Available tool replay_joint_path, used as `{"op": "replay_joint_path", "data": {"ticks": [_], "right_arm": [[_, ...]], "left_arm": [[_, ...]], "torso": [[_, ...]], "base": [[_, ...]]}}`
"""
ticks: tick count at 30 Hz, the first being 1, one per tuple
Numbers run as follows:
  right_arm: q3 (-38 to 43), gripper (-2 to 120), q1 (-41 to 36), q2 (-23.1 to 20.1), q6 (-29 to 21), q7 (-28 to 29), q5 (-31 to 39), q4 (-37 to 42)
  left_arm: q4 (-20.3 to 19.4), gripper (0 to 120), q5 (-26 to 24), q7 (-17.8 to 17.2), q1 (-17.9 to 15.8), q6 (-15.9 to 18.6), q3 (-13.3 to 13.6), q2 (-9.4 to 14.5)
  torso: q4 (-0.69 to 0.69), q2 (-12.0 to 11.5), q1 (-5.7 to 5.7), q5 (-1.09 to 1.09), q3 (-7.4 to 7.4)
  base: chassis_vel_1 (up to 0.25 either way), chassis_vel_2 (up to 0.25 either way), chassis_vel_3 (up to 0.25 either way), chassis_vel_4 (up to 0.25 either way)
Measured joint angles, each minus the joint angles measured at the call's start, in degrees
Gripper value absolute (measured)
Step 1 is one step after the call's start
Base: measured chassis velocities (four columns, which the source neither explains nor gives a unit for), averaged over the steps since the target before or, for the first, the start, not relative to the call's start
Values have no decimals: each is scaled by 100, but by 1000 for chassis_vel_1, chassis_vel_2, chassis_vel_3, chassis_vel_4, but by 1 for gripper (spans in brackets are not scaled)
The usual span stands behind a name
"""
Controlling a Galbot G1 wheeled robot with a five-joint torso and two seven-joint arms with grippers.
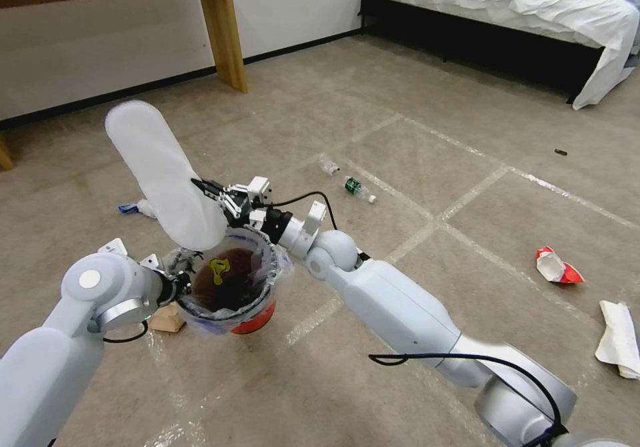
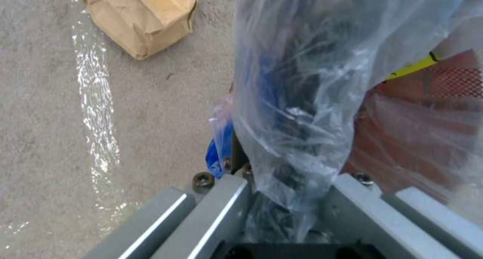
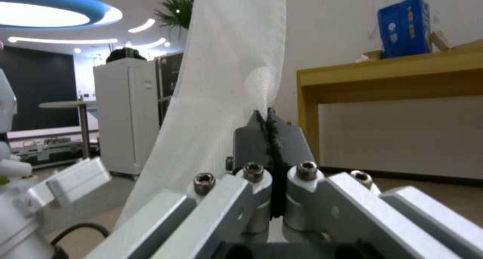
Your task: Pick up the trash bin and place the garbage on the floor into it.
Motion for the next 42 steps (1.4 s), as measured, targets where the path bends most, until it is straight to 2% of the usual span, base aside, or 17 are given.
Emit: {"op": "replay_joint_path", "data": {"ticks": [11, 20, 29, 42], "right_arm": [[-79, 0, -188, -84, 20, -59, -118, 69], [-89, 0, -216, -8, 98, -168, -236, -165], [-55, 0, -179, 168, 315, -343, -536, -644], [-6, 0, -104, 190, 415, -351, -670, -777]], "left_arm": [[-6, 0, -76, -23, -61, -3, -14, 59], [-111, 0, -181, -93, -52, -3, -37, 66], [-327, 0, -291, -161, 75, 6, -98, 190], [-425, 0, -332, -197, 172, 27, -128, 276]], "torso": [[0, 0, 0, 0, 0], [1, 0, 0, 0, 0], [1, 0, 0, 0, 0], [1, 0, 0, 0, 0]], "base": [[0, 0, 0, 0], [0, 0, 0, 0], [0, 0, 0, 0], [0, 0, 0, 0]]}}
